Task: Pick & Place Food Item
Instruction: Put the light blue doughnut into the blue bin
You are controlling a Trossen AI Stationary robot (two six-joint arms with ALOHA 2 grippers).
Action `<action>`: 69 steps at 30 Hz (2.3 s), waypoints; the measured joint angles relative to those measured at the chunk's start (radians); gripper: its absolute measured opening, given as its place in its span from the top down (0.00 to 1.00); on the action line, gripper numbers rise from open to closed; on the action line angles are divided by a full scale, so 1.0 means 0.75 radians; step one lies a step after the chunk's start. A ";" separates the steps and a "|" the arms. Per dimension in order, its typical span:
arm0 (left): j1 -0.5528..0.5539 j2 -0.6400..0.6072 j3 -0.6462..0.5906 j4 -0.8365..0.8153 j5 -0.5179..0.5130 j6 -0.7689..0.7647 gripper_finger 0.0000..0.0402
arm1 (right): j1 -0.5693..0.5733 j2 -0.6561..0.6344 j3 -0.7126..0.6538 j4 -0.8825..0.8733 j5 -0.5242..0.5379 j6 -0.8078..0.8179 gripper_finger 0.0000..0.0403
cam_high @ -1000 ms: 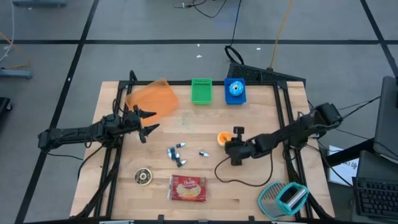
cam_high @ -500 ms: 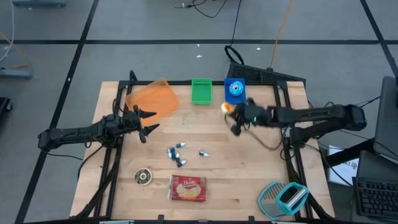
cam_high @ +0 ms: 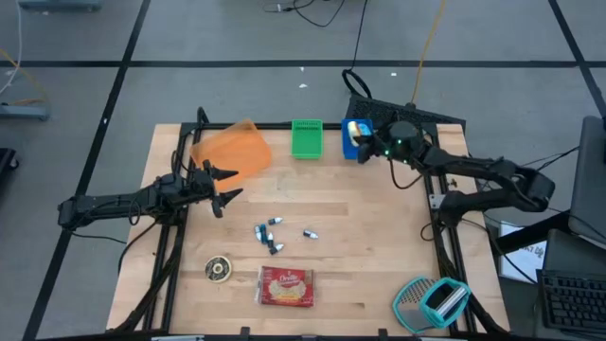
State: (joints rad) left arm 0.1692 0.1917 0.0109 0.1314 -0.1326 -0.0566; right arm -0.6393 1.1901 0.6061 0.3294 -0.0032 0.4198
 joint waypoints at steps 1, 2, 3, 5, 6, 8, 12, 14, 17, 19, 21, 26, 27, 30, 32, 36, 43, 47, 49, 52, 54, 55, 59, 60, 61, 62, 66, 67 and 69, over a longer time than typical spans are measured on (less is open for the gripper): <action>0.000 0.000 0.000 0.000 0.000 0.000 0.26 | -0.019 0.015 -0.021 0.041 0.001 0.017 0.97; 0.000 0.000 0.000 0.000 0.000 0.000 0.26 | -0.037 0.030 -0.040 0.084 0.001 0.033 0.97; 0.000 0.000 0.000 0.000 0.000 0.000 0.26 | -0.052 0.049 -0.057 0.127 0.002 0.047 0.97; 0.000 0.000 0.000 0.000 0.000 0.000 0.26 | -0.073 0.094 -0.087 0.212 0.001 0.069 0.97; 0.001 0.000 0.000 0.000 0.000 0.000 0.26 | -0.082 0.121 -0.098 0.251 0.001 0.080 0.97; 0.000 0.000 0.000 0.000 0.000 0.000 0.26 | -0.095 0.179 -0.107 0.320 -0.002 0.101 0.97; 0.000 0.000 0.000 -0.001 0.001 0.000 0.26 | -0.101 0.294 -0.108 0.454 -0.002 0.123 0.97; 0.000 0.000 0.000 0.000 0.000 0.000 0.26 | -0.101 0.348 -0.108 0.529 -0.002 0.123 0.97; 0.000 0.000 0.000 0.000 0.000 0.000 0.26 | -0.106 0.414 -0.108 0.627 -0.002 0.128 0.97; 0.000 0.000 0.000 0.000 0.000 0.000 0.26 | -0.115 0.453 -0.108 0.676 -0.002 0.163 0.97; 0.000 0.000 0.000 0.000 0.000 0.000 0.26 | -0.122 0.480 -0.108 0.695 -0.001 0.190 0.97; 0.000 0.000 0.000 0.000 0.000 0.000 0.26 | -0.139 0.551 -0.108 0.717 0.000 0.200 0.97; 0.000 0.000 0.000 0.000 0.000 0.000 0.26 | -0.141 0.566 -0.108 0.727 -0.002 0.209 0.97; 0.000 0.000 0.000 0.000 0.000 0.000 0.26 | -0.142 0.605 -0.108 0.786 -0.002 0.245 0.97; 0.000 0.000 0.000 -0.001 0.000 0.000 0.26 | -0.141 0.628 -0.108 0.840 -0.003 0.262 0.97; 0.000 0.000 0.000 0.000 0.000 0.000 0.26 | -0.141 0.669 -0.107 0.913 -0.003 0.297 0.97; 0.000 0.000 0.000 -0.001 0.000 0.000 0.26 | -0.140 0.787 -0.076 0.929 -0.003 0.300 0.97; 0.000 0.000 0.000 0.000 0.000 0.000 0.26 | -0.140 0.810 -0.072 0.938 -0.003 0.295 0.94; 0.000 0.000 0.000 0.000 0.000 0.000 0.26 | -0.140 0.804 -0.072 0.929 -0.004 0.273 0.92; 0.000 0.000 0.000 0.000 0.000 0.000 0.26 | -0.140 0.782 -0.072 0.928 -0.003 0.222 0.90; 0.000 0.000 0.000 0.000 0.000 0.000 0.26 | -0.140 0.769 -0.072 0.929 0.004 0.199 0.88; 0.000 0.000 0.000 0.000 0.000 0.000 0.26 | -0.140 0.762 -0.073 0.924 0.005 0.189 0.87; 0.000 0.000 0.000 0.000 0.000 0.000 0.26 | -0.140 0.738 -0.073 0.909 0.035 0.174 0.82; 0.000 0.000 0.000 0.000 0.000 0.000 0.26 | -0.140 0.733 -0.073 0.903 0.043 0.157 0.81; 0.000 0.000 0.000 0.000 0.000 0.000 0.26 | -0.140 0.727 -0.073 0.897 0.048 0.135 0.79; 0.000 0.000 0.000 0.000 0.000 0.000 0.26 | -0.140 0.722 -0.073 0.889 0.060 0.114 0.78; 0.000 0.000 0.000 0.000 0.000 0.000 0.26 | -0.140 0.694 -0.073 0.845 0.112 0.076 0.71; 0.000 0.000 0.000 0.000 0.000 0.000 0.26 | -0.140 0.690 -0.073 0.840 0.115 0.071 0.70; 0.000 0.000 0.000 -0.001 0.000 0.001 0.26 | -0.140 0.687 -0.073 0.839 0.115 0.052 0.67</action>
State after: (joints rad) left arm 0.1692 0.1913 0.0105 0.1310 -0.1326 -0.0563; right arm -0.7441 1.7054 0.5510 0.9585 0.0834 0.4592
